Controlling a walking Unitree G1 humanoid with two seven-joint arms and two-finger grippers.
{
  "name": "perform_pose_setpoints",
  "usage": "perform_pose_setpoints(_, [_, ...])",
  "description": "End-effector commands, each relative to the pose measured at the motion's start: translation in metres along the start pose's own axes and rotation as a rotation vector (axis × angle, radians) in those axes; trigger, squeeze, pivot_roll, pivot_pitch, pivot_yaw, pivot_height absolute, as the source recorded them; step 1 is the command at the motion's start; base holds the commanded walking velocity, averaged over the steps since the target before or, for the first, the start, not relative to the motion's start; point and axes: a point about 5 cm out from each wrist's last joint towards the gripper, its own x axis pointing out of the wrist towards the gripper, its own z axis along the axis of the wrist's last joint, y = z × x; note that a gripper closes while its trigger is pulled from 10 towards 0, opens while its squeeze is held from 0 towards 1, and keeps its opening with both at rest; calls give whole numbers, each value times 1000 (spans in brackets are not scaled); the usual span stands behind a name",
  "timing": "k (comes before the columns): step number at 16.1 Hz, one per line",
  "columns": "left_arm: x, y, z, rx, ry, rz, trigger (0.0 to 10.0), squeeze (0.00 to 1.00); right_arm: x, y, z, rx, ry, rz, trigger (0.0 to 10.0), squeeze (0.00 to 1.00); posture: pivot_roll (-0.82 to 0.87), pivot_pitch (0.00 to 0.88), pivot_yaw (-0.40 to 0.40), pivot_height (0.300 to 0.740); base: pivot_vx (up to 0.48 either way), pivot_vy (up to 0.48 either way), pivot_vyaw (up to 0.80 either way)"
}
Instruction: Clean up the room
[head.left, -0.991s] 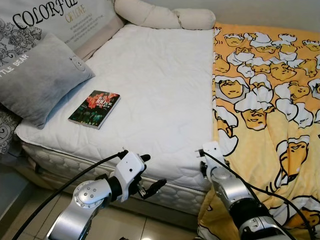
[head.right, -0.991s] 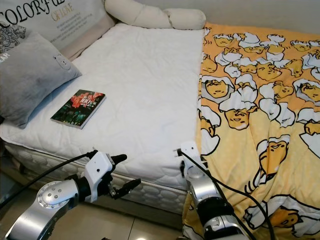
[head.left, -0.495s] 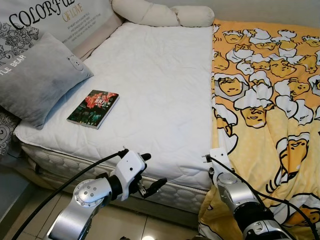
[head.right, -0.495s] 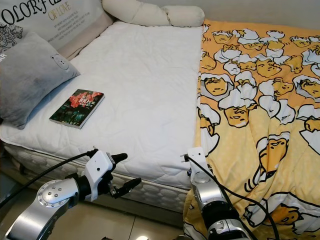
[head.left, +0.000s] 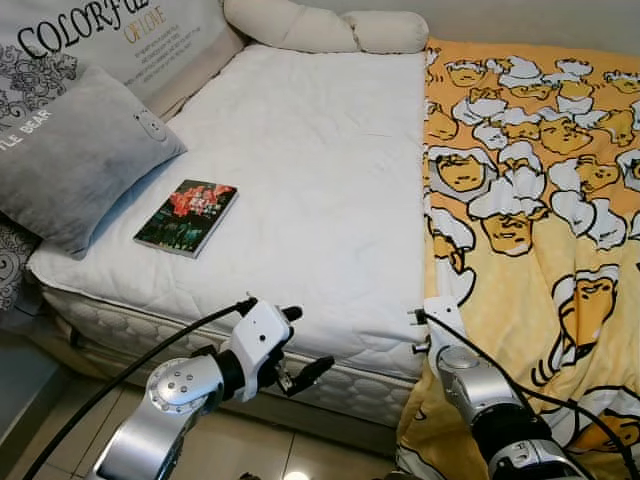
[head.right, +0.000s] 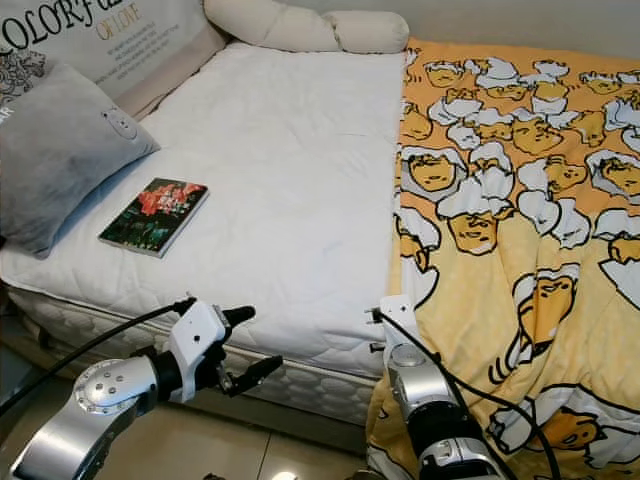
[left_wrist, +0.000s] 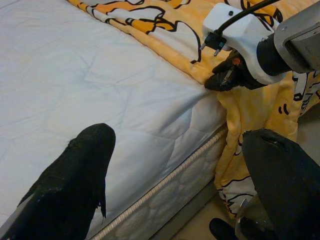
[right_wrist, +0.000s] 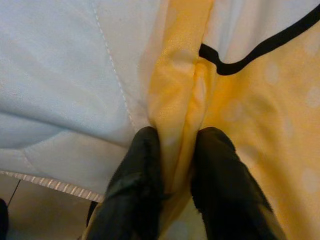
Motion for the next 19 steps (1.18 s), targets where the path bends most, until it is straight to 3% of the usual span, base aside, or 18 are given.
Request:
perform_pose_setpoints(1, [-1,1,1,5,2,-10,10000,314,0,2,4,12,-9,16,0,0,-55,16,17,740,0,0,0])
perform_pose_setpoints(10, [-2,-1,0,7,4,-11,10000,310,-3,17,5,144,-7,125,0,0,-54,0,13,740,0,0,0])
perform_pose_setpoints(13, [-2,0,0,10,4,-11,10000,310,-13,38,20,244,-50,292,0,0,-57,0,14,740,0,0,0])
perform_pose_setpoints(16, [-2,-1,0,10,4,-14,10000,310,-19,45,22,242,-57,318,0,0,-59,3,16,740,0,0,0])
perform_pose_setpoints(19, [-1,-2,0,7,5,-21,10000,310,-15,39,-4,185,16,272,0,0,-61,9,20,740,0,0,0])
